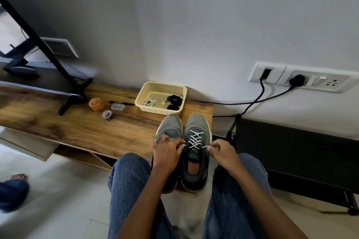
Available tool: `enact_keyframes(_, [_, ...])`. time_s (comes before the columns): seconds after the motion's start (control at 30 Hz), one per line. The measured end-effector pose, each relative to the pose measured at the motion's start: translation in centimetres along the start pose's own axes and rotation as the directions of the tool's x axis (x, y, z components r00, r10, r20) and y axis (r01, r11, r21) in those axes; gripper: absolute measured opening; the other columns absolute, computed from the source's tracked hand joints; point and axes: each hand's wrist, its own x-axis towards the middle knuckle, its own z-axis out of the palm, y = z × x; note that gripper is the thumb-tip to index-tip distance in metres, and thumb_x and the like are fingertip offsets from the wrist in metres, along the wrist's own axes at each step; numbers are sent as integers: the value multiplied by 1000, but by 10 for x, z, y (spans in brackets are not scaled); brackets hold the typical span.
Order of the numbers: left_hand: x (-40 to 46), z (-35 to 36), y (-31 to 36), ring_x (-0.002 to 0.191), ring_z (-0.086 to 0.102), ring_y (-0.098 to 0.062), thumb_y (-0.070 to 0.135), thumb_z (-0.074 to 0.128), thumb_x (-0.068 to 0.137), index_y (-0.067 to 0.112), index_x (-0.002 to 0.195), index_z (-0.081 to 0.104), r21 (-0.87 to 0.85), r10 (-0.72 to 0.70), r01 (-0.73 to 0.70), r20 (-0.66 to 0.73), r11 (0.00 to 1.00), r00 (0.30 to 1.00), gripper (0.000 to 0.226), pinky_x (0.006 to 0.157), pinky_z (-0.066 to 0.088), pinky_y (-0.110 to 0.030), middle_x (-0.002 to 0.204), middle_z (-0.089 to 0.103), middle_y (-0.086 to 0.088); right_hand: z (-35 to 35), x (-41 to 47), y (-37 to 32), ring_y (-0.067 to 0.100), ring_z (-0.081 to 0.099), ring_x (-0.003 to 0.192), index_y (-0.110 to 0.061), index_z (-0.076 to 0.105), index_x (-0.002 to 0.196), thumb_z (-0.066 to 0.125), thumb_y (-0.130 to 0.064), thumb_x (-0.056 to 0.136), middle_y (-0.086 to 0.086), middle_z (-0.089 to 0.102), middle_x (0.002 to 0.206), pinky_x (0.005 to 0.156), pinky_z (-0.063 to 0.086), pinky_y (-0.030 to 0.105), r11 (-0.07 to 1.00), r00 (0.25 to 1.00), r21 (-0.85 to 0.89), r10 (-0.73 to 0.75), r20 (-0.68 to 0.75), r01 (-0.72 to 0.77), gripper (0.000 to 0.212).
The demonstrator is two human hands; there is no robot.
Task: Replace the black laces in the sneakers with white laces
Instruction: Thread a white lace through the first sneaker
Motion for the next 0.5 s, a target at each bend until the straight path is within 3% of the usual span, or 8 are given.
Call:
enact_keyframes(0.17, [2,-1,1,114,43,-3,41,51,95,37,105,67,-17,11,-11,-3,1000,1000,20,109,1,-37,99,65,15,8,-2,-8,10,59,59,-14,58,67,59,-9,90,-2,60,63,58,49,22,998,997,58,-23,-72,27,25])
enact_keyframes(0.3, [1,2,2,109,49,-1,39,50,94,31,97,65,-12,-18,18,-28,1000,999,17,110,0,-37,92,66,13,7,-4,-6,20,66,69,-12,57,68,53,-6,92,4,66,70,68,58,39,984,993,170,75,-93,-58,26])
enact_keyframes(0.43, [0,5,6,104,53,-3,38,50,92,29,94,64,-4,-37,37,-42,999,998,17,110,2,-36,89,66,10,8,-6,-5,20,65,67,-5,57,77,49,-4,94,10,67,75,58,57,30,958,987,269,129,-91,-100,19])
enact_keyframes(0.5, [1,4,5,103,54,-3,40,50,92,30,94,63,-5,-40,40,-35,999,999,16,110,3,-36,89,66,11,8,-6,-5,22,67,69,-6,58,77,49,-5,94,10,68,75,60,56,32,953,987,282,138,-83,-109,19])
